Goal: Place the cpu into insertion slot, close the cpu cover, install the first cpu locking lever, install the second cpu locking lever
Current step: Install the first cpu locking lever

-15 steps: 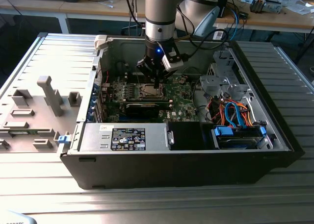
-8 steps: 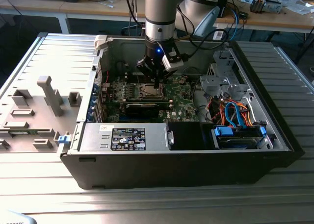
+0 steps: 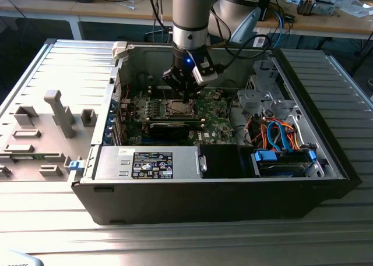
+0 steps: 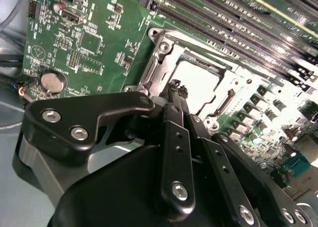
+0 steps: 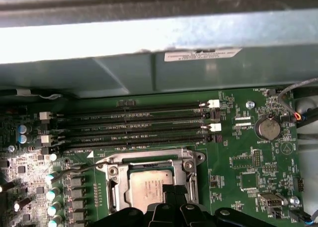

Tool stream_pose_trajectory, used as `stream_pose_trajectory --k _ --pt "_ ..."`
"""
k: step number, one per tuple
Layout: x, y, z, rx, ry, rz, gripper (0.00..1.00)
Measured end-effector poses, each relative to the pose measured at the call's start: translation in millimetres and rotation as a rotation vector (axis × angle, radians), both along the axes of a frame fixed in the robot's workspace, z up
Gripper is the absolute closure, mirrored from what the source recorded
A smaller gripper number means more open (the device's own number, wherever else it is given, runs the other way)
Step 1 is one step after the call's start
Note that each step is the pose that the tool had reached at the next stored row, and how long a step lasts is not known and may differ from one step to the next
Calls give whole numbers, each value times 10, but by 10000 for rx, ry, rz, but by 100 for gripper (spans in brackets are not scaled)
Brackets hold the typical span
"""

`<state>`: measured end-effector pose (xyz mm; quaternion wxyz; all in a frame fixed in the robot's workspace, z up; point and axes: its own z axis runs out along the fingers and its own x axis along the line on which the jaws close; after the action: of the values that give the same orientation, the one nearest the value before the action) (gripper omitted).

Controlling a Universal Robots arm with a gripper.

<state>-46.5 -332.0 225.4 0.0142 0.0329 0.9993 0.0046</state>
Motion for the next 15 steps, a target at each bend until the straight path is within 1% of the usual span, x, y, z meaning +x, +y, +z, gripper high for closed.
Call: stream_pose_trajectory --k 1,2,6,7,8,9,10,12,15 --pt "0 1 0 24 -1 13 89" --pt "0 1 -1 30 -1 43 89" --pt "0 0 0 32 -1 206 89" --pt "-1 -1 1 17 0 206 89" --pt "-4 0 69 31 -5 206 89" --pt "-5 0 86 78 -6 205 89" --pt "-5 0 104 145 -7 206 89" --pt "-6 -3 118 188 -7 206 89" --pt "-5 -6 125 196 2 232 89"
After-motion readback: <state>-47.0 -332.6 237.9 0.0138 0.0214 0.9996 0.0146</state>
